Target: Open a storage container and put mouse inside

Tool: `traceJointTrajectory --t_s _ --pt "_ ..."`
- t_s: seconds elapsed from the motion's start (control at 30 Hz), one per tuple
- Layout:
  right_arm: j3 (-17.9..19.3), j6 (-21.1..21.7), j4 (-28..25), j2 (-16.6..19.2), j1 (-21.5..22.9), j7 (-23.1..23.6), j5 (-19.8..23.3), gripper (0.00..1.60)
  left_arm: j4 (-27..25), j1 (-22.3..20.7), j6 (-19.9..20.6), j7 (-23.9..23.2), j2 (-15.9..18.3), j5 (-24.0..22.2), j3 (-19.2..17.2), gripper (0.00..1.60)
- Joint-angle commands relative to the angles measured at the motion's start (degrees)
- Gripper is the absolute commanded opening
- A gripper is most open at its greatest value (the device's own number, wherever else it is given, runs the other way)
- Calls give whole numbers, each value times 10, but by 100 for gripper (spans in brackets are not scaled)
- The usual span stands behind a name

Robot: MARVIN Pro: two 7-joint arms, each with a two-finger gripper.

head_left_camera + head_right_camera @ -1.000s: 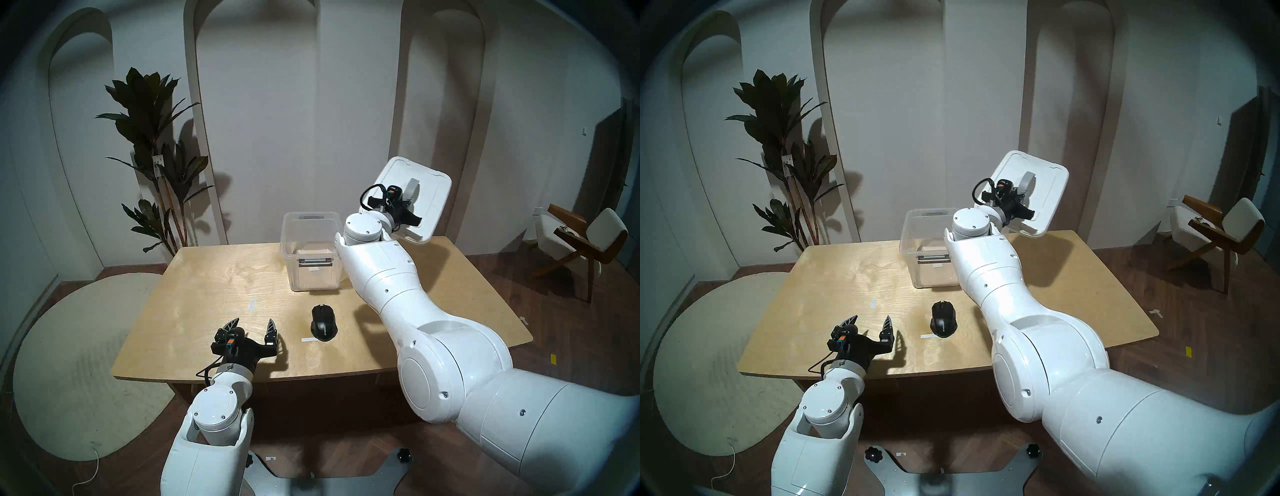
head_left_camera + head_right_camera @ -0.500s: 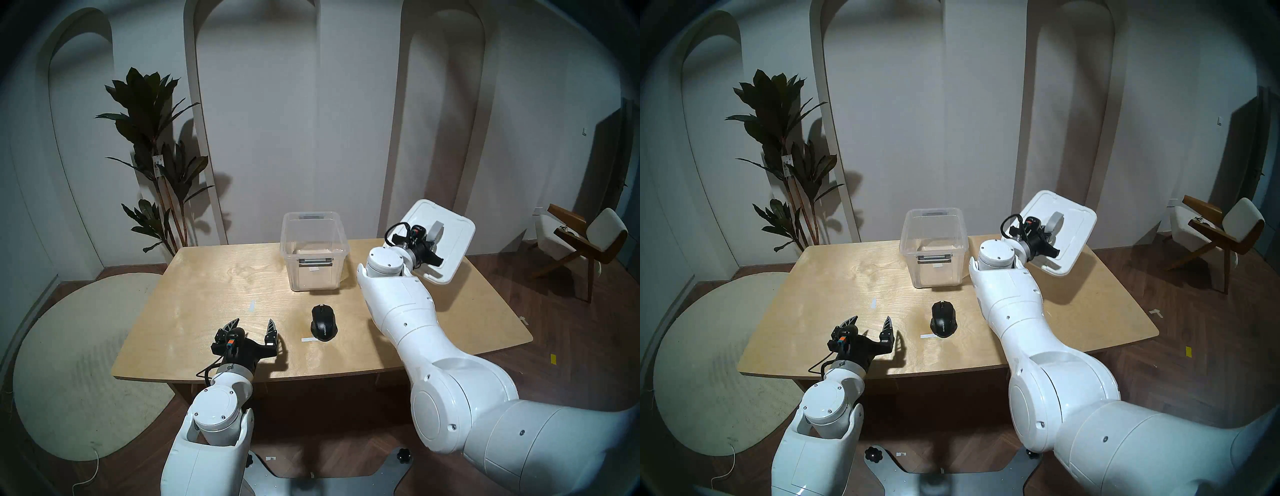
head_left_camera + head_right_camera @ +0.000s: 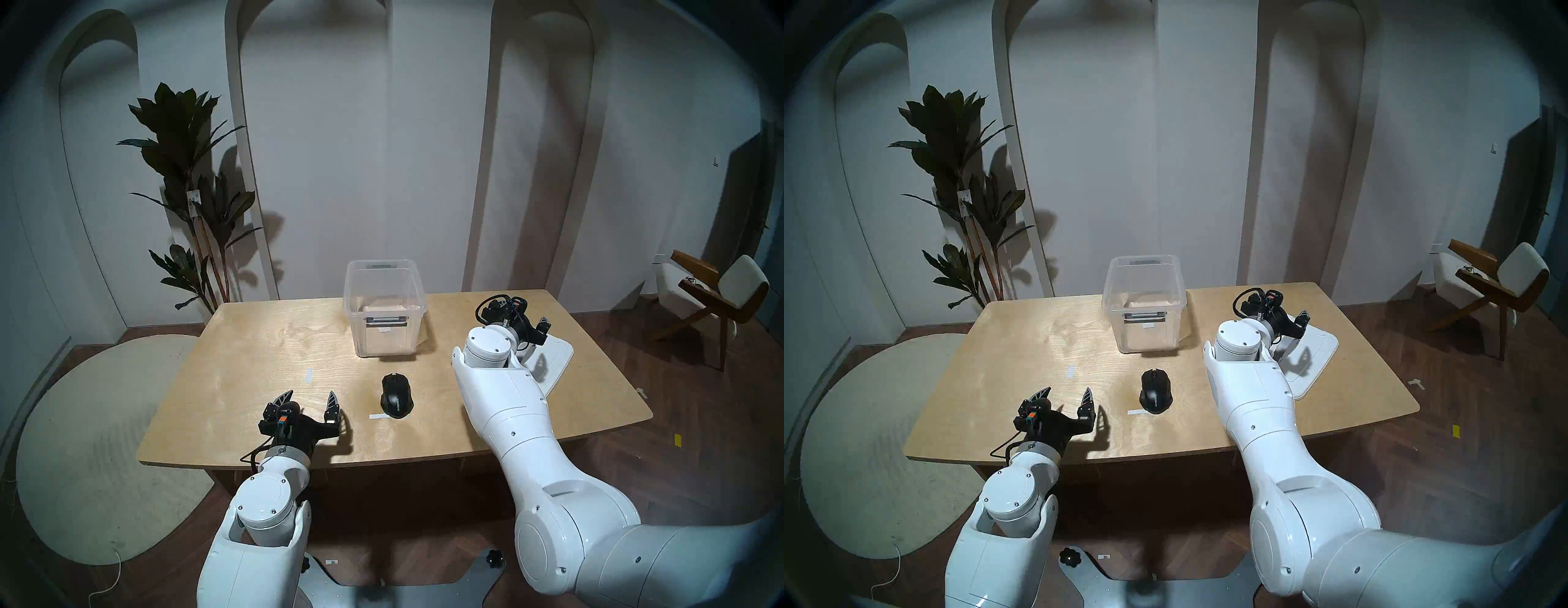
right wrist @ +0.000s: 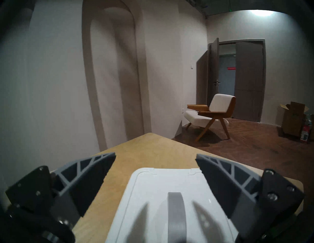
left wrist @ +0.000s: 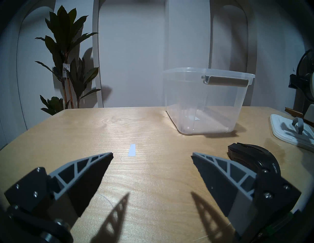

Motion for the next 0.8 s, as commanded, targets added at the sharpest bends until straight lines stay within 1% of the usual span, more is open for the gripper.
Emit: traceJointTrajectory --t_s 0.0,0.3,0.57,0.77 --pt "-24 6 -62 14 -34 50 -3 160 -9 -6 -3 0 0 0 -1 160" --pt "-28 18 -126 67 -65 92 -14 160 -6 -6 -3 0 0 0 0 160" --pt "-7 26 -178 118 -99 115 -21 160 -3 -6 -2 0 0 0 0 160" --pt "2 30 -204 143 -134 141 -23 160 -1 -6 -2 0 0 0 0 160"
